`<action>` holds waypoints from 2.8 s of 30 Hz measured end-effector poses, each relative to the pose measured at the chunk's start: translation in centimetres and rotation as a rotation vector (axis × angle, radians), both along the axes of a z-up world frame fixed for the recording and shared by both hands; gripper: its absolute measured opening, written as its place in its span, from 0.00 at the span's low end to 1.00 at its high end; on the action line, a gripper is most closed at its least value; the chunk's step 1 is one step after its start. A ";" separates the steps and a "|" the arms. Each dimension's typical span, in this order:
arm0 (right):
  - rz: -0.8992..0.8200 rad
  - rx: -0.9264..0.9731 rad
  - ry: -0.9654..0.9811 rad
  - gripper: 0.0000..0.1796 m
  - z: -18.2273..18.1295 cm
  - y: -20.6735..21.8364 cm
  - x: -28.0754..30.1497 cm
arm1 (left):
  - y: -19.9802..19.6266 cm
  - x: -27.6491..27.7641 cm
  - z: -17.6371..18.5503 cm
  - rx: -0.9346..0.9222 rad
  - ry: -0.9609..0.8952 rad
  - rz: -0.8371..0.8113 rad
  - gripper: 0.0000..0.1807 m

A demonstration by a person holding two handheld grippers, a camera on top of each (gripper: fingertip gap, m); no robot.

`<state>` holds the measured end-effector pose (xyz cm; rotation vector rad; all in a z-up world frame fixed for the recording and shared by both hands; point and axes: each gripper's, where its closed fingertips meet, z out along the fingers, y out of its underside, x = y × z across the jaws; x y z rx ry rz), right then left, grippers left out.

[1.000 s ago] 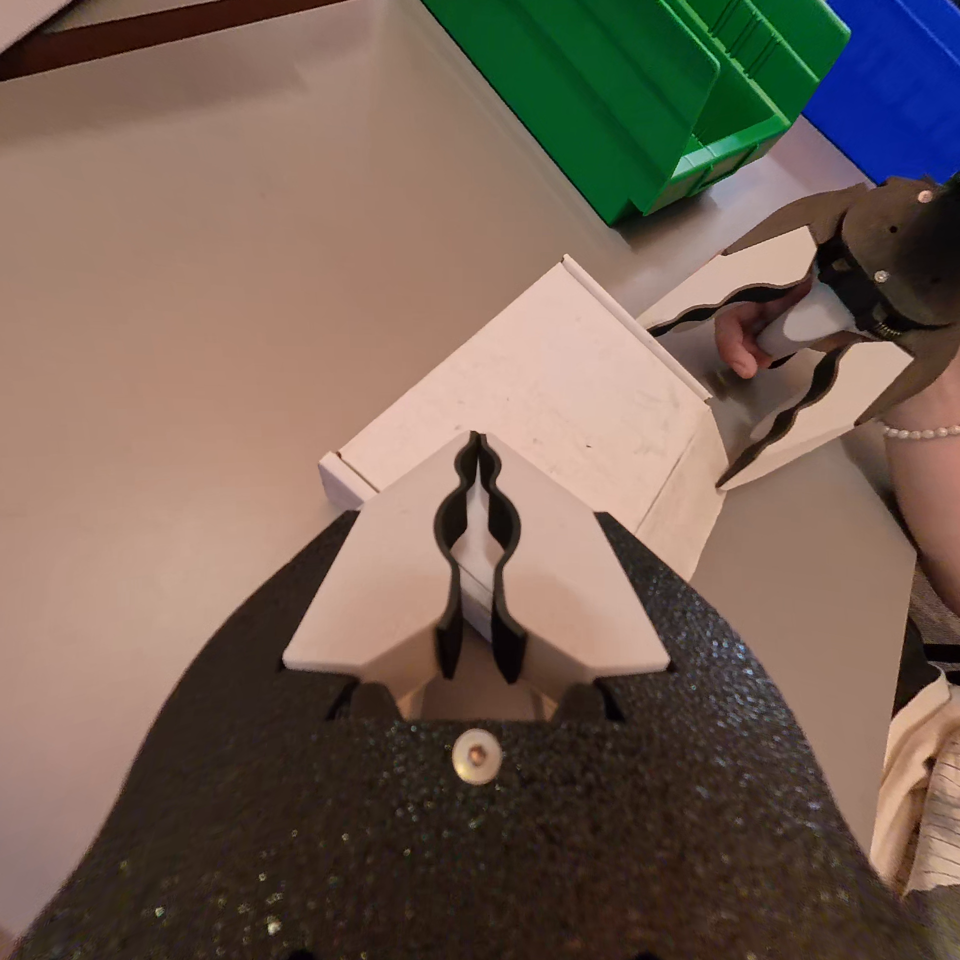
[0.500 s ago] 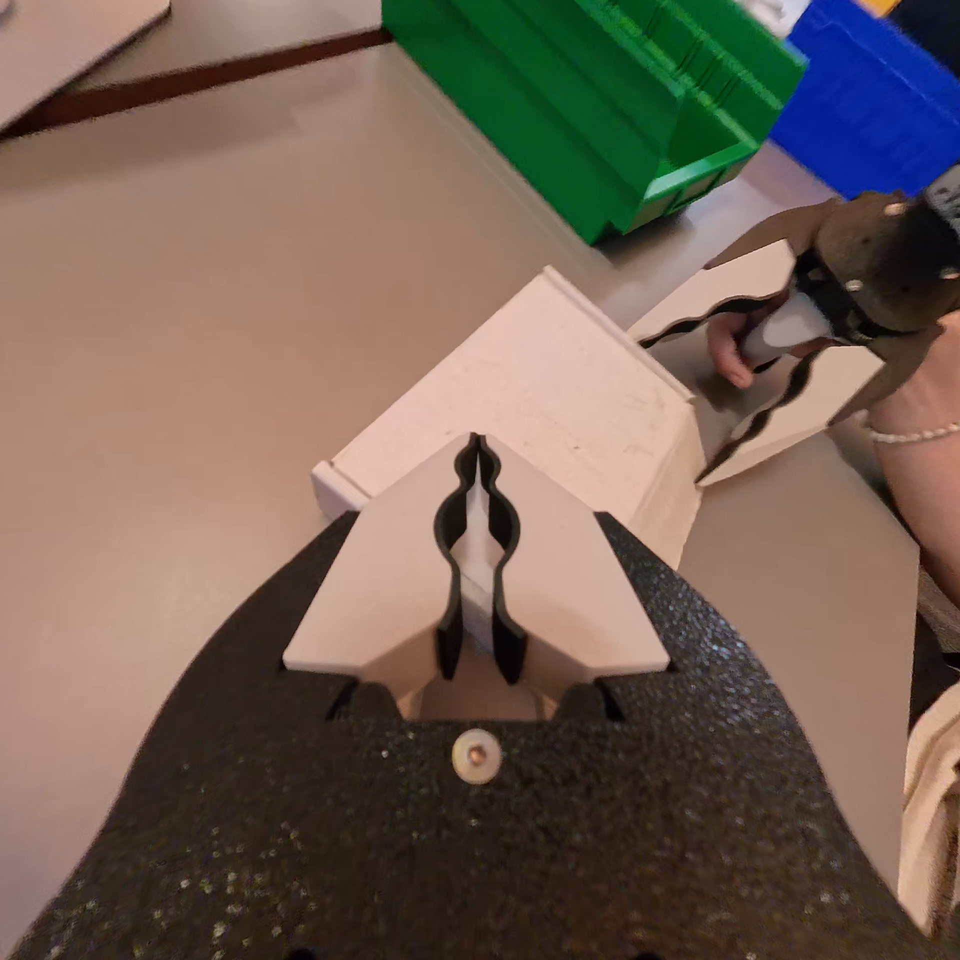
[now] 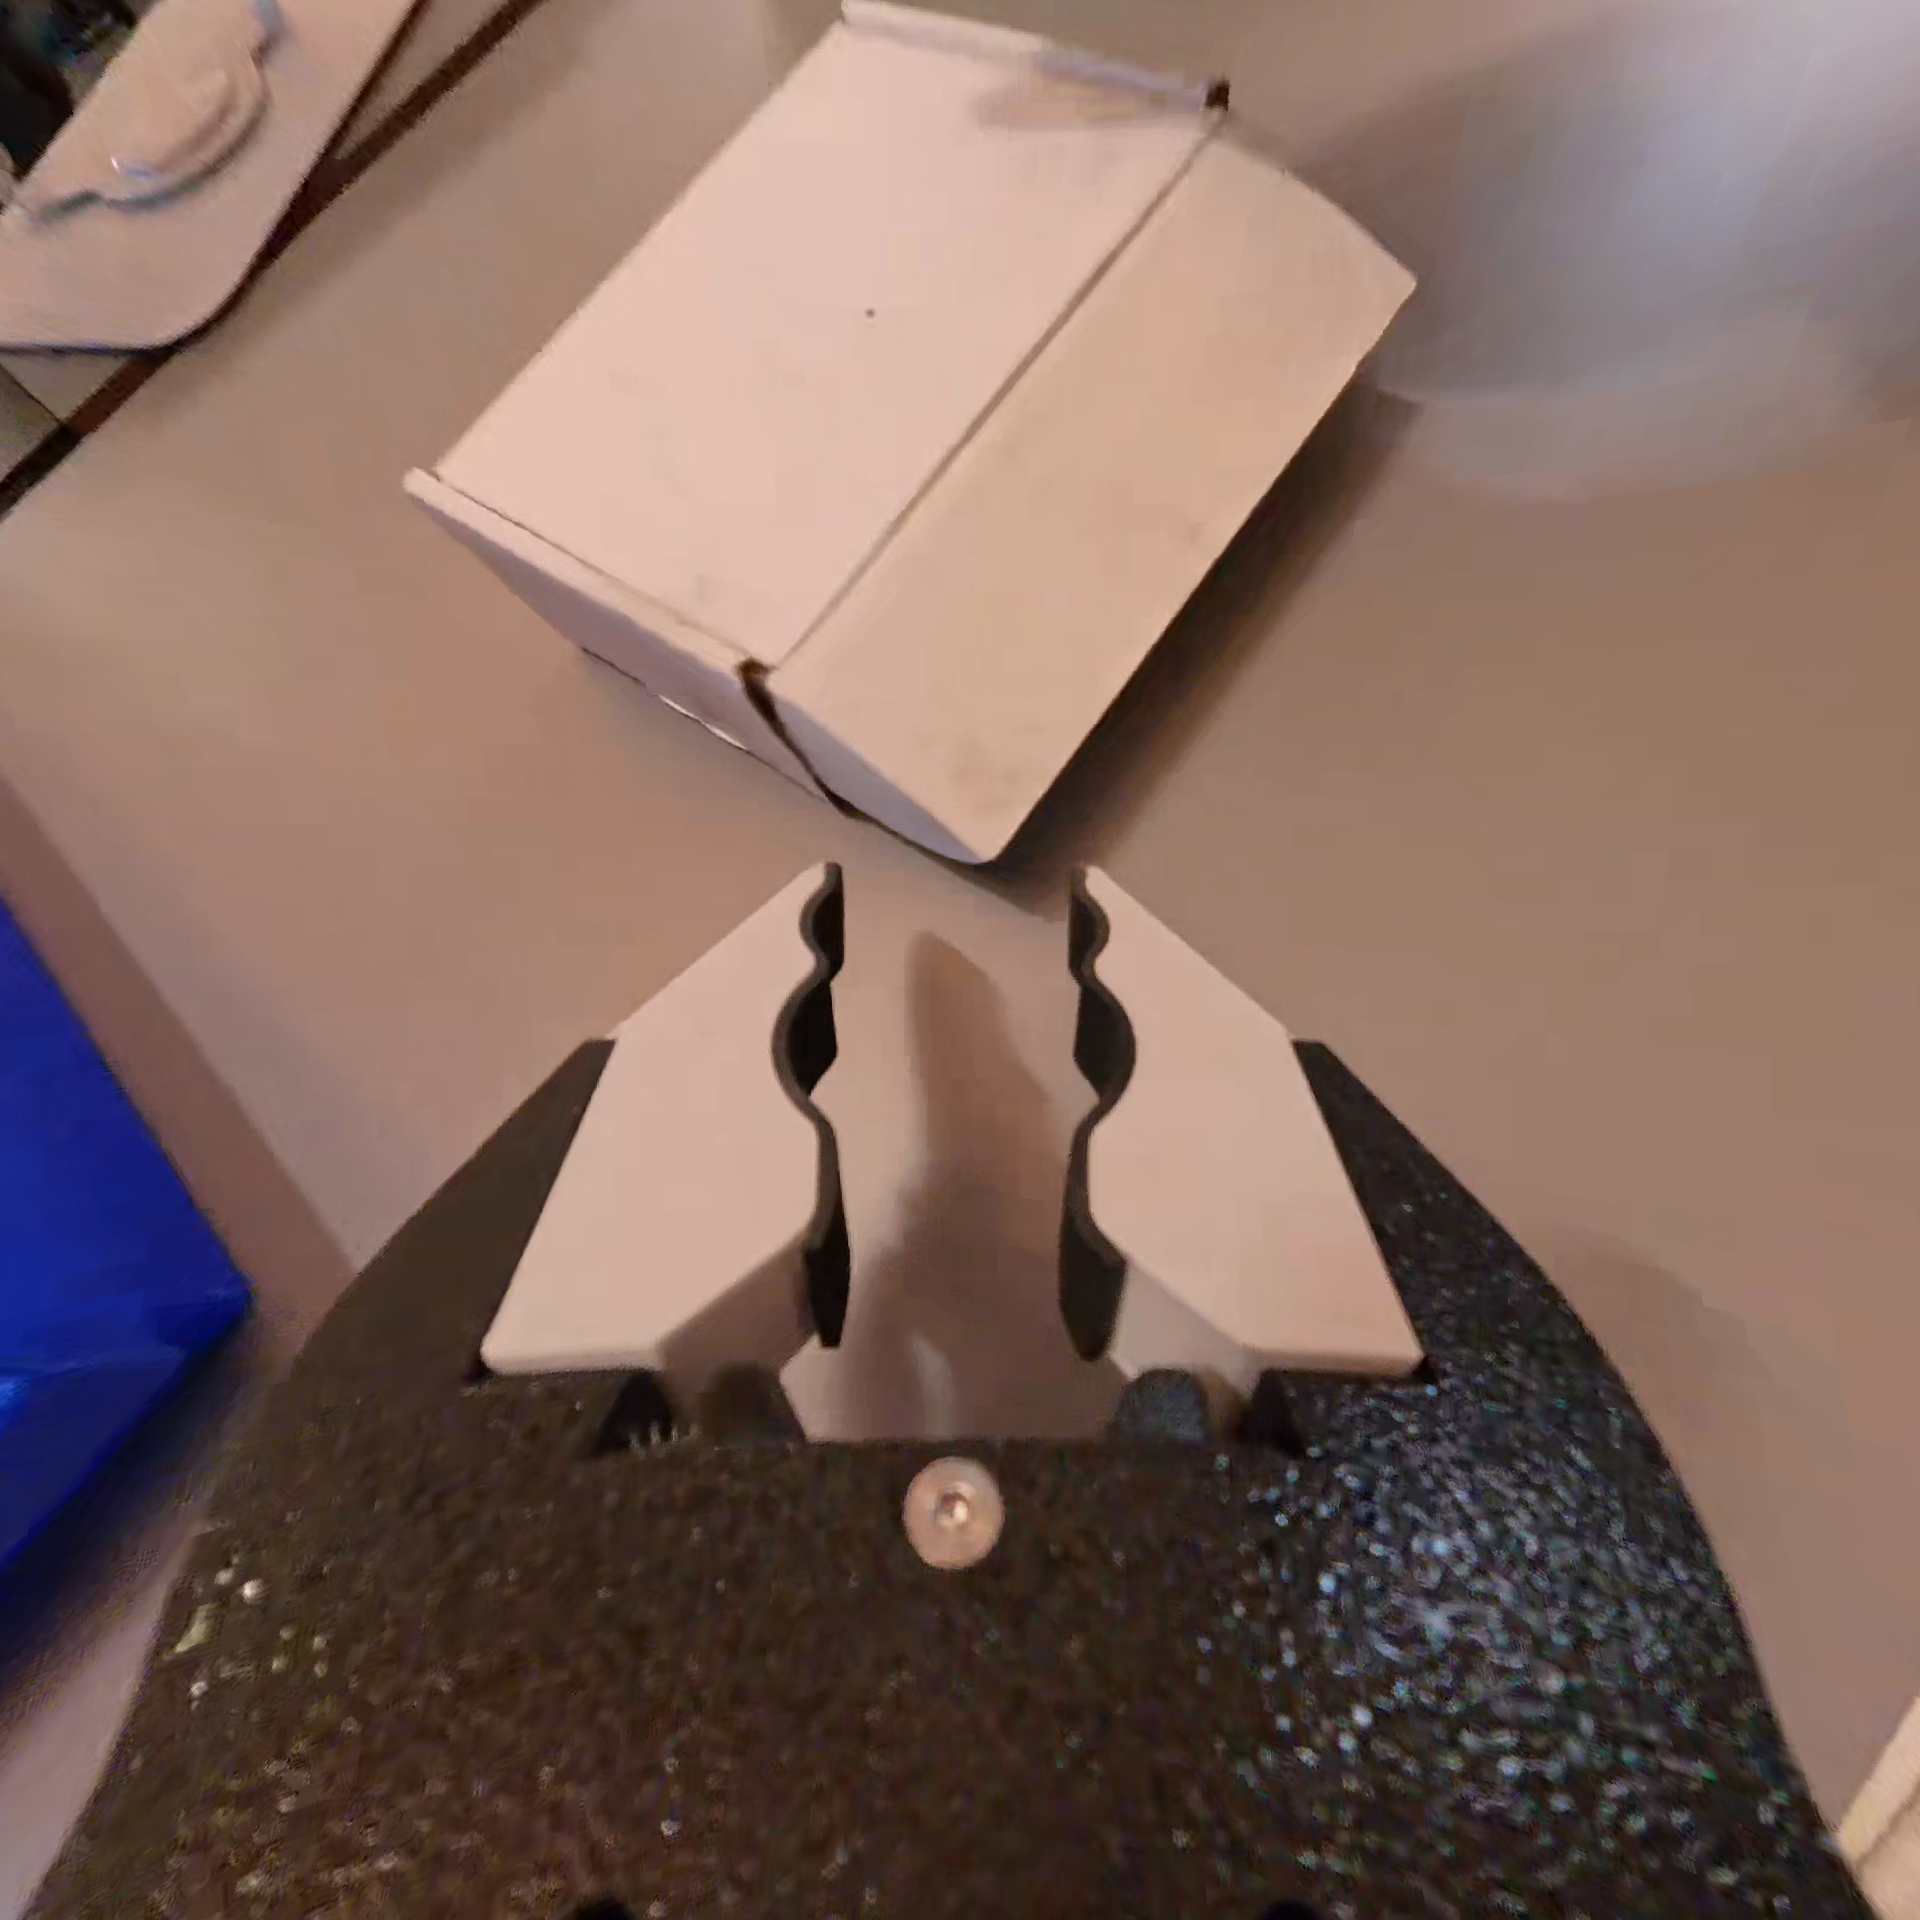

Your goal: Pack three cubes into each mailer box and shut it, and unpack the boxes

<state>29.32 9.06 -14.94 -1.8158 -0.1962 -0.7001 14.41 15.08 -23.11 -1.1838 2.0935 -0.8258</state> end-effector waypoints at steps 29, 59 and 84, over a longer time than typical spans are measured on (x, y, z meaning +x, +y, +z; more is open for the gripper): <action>0.198 -0.104 0.509 0.42 -2.6 -4.6 -4.8 | 1.0 1.3 1.0 -0.274 0.059 -0.077 0.43; 0.230 -0.298 0.410 0.36 -8.2 -4.4 -2.8 | 1.6 7.0 -0.4 -0.147 -0.013 -0.258 0.44; 0.123 -0.380 0.269 0.21 -9.8 -4.0 -0.8 | 1.7 9.2 -1.3 -0.038 -0.001 -0.245 0.32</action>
